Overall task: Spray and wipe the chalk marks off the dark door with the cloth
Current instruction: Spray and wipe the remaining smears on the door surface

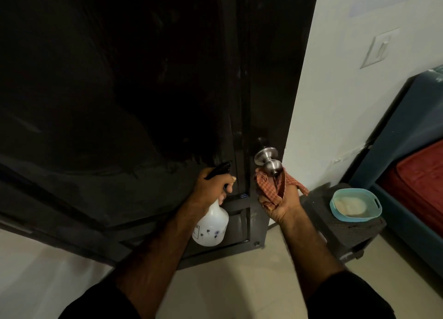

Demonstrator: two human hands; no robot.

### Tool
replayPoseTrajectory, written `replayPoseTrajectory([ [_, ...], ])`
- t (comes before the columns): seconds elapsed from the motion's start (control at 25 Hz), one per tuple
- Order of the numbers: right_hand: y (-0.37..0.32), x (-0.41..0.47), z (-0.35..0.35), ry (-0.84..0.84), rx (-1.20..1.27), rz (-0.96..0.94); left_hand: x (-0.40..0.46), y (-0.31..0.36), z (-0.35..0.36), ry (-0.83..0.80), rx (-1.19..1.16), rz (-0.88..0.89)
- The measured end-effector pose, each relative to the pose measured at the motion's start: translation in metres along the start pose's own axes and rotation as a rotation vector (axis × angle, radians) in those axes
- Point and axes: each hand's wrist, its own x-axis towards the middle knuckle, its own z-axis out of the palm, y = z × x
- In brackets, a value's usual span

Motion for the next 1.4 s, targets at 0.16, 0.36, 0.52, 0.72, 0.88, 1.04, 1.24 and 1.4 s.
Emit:
replayPoseTrajectory([
  [0.16, -0.017, -0.010, -0.049, 0.158, -0.533, -0.055, 0.007, 0.000, 0.009, -0.052, 0.018, 0.030],
  [0.36, -0.027, -0.024, -0.076, 0.219, -1.370, -0.365, 0.005, -0.006, 0.027, -0.049, 0.000, -0.013],
  [0.52, -0.032, -0.020, -0.063, 0.090, -1.052, -0.216, 0.001, -0.011, 0.037, 0.043, -0.046, -0.042],
  [0.72, -0.051, -0.025, -0.046, 0.022, -0.741, 0.070, -0.007, -0.020, 0.052, 0.166, -0.081, -0.099],
  [0.88, -0.052, -0.030, -0.038, 0.018, -0.578, 0.068, -0.019, -0.020, 0.071, 0.054, 0.034, -0.091],
  [1.04, -0.064, -0.035, -0.033, 0.009, -0.536, 0.052, -0.024, -0.026, 0.092, -0.176, 0.258, -0.078],
  [1.24, -0.065, -0.024, -0.034, 0.043, -0.858, 0.019, -0.024, -0.024, 0.087, -0.043, 0.156, -0.116],
  [1.4, -0.056, -0.023, -0.026, -0.087, -0.447, 0.233, -0.023, -0.022, 0.070, 0.068, 0.073, -0.107],
])
